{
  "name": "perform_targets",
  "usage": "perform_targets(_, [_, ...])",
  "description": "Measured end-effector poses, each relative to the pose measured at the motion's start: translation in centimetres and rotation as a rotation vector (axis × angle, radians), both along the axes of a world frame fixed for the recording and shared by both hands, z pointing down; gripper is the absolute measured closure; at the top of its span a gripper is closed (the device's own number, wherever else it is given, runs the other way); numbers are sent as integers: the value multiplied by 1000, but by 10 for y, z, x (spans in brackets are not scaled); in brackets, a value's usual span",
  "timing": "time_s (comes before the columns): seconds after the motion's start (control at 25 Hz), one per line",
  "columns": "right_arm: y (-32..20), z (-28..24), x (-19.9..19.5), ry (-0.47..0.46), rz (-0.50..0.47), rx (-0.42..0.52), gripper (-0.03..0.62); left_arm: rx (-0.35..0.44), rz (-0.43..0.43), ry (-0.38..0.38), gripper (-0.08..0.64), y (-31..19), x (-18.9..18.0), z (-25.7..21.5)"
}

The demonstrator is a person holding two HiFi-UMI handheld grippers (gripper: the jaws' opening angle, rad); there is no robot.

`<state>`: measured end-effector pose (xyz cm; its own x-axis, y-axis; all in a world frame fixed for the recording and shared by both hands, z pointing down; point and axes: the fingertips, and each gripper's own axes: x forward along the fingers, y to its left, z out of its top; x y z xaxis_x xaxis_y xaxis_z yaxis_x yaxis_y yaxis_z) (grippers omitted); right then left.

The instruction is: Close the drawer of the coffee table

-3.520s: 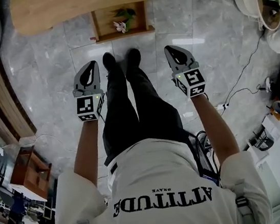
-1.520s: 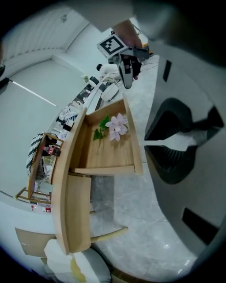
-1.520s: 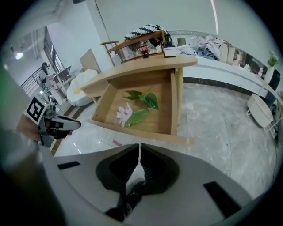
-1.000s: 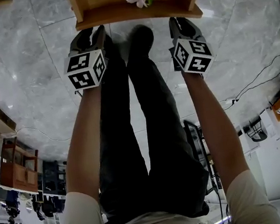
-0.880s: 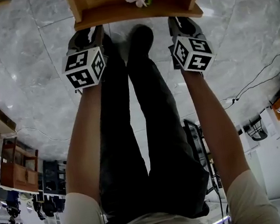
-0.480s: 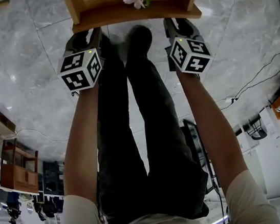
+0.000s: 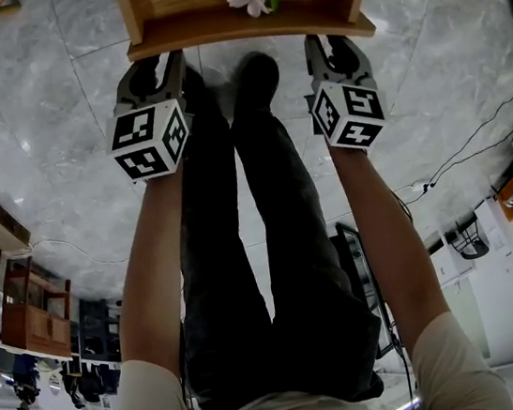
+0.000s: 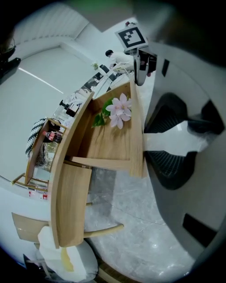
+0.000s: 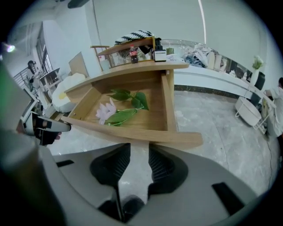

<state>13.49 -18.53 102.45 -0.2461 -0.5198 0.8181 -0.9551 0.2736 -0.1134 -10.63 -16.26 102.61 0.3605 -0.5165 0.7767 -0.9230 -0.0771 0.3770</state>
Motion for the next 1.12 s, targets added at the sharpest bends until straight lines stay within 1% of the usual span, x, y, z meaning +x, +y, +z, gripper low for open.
perform_targets(0.08, [2,-5,0,0,-18,27,446,27,1,-14,425,0,-1,-5])
perform_targets(0.2, [-2,-10,0,-6,-20,64,446,66,6,-24,428,-3,0,-9])
perform_targets(0.32, [-28,-20,-5,-12,-21,99,443,101,-10,-33,428,-28,-5,-18])
perform_targets(0.52, [-57,-30,-7,3,-64,131,443,125,-35,-40,428,-58,-8,-28])
perform_targets(0.72, [-91,-44,-15,-13,-67,192,442,189,-30,-54,428,-92,-15,-42])
perform_targets(0.88, [-106,-47,-15,-22,-74,210,440,200,-15,-61,428,-105,-15,-45])
perform_targets(1.12, [-118,-44,-19,5,-130,244,440,216,-1,-53,428,-119,-18,-44])
